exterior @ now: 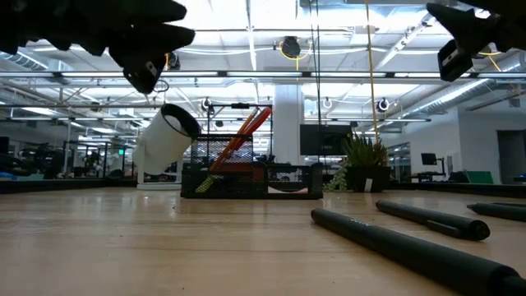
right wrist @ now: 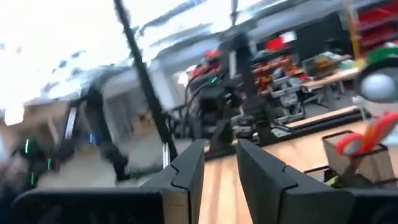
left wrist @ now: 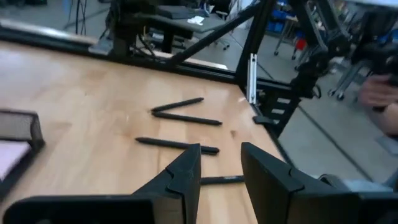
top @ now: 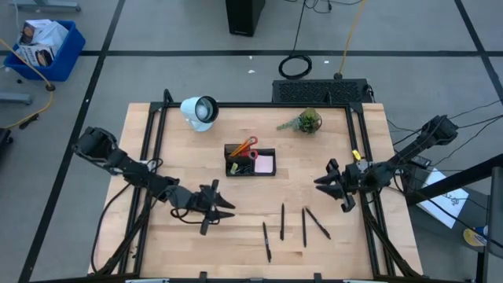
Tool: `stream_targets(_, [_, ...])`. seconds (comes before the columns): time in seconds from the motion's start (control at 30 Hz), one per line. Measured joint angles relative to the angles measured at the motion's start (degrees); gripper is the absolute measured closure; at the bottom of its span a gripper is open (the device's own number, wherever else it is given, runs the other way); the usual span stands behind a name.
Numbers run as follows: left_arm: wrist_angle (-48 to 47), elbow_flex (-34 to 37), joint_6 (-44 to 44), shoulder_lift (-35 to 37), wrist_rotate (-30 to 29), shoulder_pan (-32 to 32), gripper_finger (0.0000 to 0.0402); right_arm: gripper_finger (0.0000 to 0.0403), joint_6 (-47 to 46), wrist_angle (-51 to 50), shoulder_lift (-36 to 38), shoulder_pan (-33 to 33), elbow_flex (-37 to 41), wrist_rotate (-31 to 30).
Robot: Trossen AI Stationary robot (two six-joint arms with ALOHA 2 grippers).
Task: Pick and place office supplies into organizer
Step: Put the black pen into the black desk organizer
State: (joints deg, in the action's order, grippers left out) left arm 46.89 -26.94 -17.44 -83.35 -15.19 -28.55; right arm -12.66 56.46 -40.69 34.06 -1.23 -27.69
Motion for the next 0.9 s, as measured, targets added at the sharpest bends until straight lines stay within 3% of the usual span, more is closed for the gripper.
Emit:
stream_targets(0.17, [1.67,0.51,4.04,0.18,-1.63,-0.91,0.0284,0.0314,-6.34,0.28,-0.06,-0.21,0.00,-1.91])
stream_targets(0.33, [4.05,4.78,7.55,5.28,-2.90,-1.04,0.0284,0.0314,-5.41,-5.21,-0.53,1.33,-0.32,1.39])
stream_targets(0.5, [3.95,13.32,11.36,15.55,-3.35,-1.21,0.0284,0.0314,-4.17,-14.04,-3.72,3.80,-4.92,-8.23])
stream_targets(0.9, [2.73,26.36,11.51,34.95,-4.31,-0.29,0.0284,0.0314,-4.07,-28.06,-13.97,8.75,-18.77,-19.73])
